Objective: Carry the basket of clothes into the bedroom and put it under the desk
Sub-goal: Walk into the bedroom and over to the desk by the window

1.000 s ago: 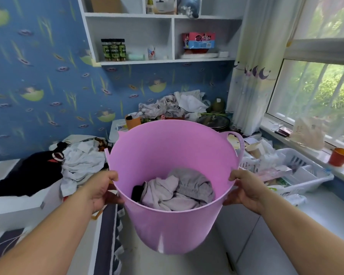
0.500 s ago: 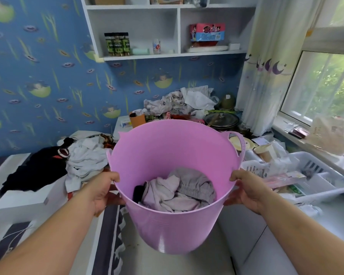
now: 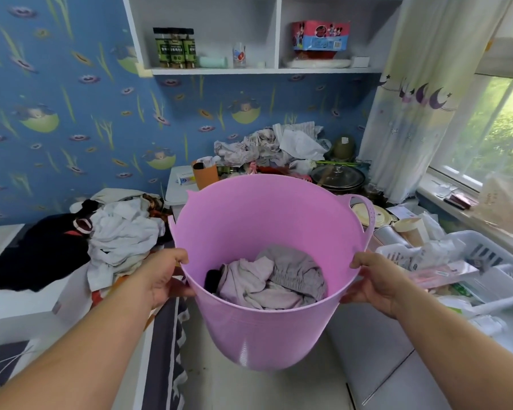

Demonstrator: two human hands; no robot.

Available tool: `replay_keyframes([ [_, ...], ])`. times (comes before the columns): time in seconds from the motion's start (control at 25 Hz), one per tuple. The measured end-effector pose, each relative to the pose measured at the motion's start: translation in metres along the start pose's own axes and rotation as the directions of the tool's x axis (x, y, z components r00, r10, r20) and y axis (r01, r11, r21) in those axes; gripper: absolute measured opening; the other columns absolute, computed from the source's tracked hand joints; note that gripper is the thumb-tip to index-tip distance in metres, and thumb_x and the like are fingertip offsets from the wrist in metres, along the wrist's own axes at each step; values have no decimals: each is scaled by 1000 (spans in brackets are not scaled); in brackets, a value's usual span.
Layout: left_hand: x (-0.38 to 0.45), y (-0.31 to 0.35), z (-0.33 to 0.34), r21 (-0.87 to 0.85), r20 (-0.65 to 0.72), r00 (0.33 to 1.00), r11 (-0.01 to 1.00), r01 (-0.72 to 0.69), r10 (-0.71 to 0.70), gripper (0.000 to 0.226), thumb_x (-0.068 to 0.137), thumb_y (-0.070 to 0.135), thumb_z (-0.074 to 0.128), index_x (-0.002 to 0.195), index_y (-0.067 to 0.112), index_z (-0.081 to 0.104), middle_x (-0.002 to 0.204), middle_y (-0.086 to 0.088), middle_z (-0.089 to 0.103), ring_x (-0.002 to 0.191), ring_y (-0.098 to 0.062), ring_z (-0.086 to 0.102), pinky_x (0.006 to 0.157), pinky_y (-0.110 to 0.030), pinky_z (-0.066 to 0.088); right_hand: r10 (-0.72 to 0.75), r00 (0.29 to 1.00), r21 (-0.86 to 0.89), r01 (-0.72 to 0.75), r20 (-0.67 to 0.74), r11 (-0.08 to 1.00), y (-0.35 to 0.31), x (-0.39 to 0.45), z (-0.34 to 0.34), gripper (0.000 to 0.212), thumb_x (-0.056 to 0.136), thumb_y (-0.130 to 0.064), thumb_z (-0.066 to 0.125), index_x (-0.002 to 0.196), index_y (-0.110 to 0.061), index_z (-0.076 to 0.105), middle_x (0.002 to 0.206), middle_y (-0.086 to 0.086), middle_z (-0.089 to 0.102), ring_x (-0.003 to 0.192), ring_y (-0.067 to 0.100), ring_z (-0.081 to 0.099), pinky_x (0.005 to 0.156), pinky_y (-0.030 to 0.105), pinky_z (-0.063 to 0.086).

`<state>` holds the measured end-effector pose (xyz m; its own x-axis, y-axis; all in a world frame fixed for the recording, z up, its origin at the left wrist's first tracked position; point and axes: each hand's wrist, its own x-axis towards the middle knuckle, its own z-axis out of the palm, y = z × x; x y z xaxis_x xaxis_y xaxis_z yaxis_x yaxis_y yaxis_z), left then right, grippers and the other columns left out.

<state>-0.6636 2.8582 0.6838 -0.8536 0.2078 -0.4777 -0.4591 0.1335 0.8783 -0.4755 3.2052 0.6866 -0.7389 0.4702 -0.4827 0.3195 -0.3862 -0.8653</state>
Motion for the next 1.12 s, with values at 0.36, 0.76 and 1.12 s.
replay_keyframes([
  [0.36,67,23,-37,66,44,997,996,55,-58,21,86,8,53,106,4,59,102,-23,58,61,-37,64,30,-25,47,-11,998,46,14,-66,999,9,41,55,53,79,-2,49,132,-7,50,123,25,57,93,51,67,66,59,59],
  [0.76,118,2,-50,32,84,994,997,65,-68,26,87,4,52,112,2,60,98,-20,53,72,-36,62,36,-33,56,-25,996,9,25,-88,1000,34,64,73,38,82,-1,48,117,-15,56,103,18,63,85,45,69,60,56,61],
  [1.12,159,-35,-51,-3,84,989,992,124,-123,39,84,1,52,122,-5,63,96,-22,62,70,-35,72,49,-44,63,8,996,3,-8,-87,1000,63,101,72,48,80,-3,51,126,-14,60,108,18,69,73,37,75,62,52,61],
])
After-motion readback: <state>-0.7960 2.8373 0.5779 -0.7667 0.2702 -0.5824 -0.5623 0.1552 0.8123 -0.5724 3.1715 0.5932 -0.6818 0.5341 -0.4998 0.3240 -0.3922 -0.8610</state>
